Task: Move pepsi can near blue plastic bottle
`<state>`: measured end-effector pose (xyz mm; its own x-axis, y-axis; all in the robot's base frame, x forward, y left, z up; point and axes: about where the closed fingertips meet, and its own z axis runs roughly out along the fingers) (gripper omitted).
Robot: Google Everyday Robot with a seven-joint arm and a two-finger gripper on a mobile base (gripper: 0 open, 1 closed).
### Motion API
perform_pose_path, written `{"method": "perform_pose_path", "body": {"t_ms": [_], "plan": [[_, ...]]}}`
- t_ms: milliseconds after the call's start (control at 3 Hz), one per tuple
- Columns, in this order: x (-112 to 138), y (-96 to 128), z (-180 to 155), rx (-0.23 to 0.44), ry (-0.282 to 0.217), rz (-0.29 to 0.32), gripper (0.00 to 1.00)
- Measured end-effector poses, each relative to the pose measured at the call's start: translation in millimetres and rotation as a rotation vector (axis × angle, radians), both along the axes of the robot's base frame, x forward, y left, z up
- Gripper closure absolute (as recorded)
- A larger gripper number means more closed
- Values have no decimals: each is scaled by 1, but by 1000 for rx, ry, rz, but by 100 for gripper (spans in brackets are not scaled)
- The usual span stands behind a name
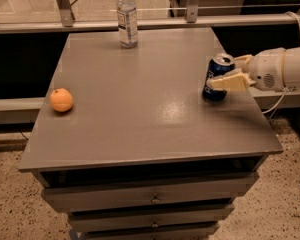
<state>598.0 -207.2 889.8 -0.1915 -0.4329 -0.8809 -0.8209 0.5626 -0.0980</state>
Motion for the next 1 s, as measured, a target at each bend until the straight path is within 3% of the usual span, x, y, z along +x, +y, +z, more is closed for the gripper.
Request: {"method": "perform_pose_path", "body": {"t_ms": [333,667,1000], "plan": [[11,-9,36,-27,-92,-10,93],[11,-7,33,-25,-85,-6,100],[11,-7,33,-25,-85,-6,100]]}}
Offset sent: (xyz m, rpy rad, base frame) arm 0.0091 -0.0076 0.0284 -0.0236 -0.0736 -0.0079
